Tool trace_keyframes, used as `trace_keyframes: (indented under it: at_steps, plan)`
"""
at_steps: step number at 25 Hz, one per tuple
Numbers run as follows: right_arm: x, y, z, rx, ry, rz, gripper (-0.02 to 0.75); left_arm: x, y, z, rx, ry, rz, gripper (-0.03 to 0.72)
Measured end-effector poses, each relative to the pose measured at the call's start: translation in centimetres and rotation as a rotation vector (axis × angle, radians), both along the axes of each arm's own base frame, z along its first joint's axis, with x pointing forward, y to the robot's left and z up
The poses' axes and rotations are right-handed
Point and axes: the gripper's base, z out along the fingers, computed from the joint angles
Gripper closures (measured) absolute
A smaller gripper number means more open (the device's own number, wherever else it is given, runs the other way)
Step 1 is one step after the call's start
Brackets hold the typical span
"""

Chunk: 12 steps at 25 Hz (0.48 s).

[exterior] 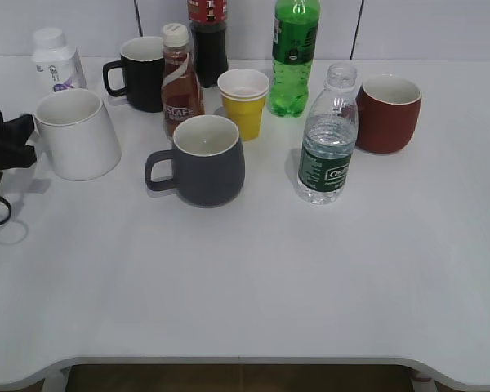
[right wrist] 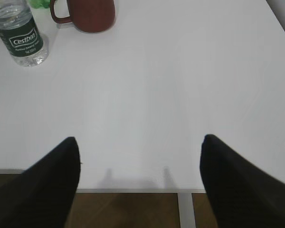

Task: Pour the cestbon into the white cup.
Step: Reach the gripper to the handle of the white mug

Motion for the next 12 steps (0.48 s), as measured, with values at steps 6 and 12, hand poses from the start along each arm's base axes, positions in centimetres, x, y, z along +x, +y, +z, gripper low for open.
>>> trace_keyframes:
  at_steps: [6,12]
  plan:
    - [0.0,0.0,0.0,0.0,0.001,0.0,0.148,0.3,-0.4,-1.4,0.014,0.032,-0.053,0.333]
    - [0.0,0.0,0.0,0.0,0.0,0.0,0.148,0.9,-0.5,-1.4,0.014,0.011,-0.061,0.333]
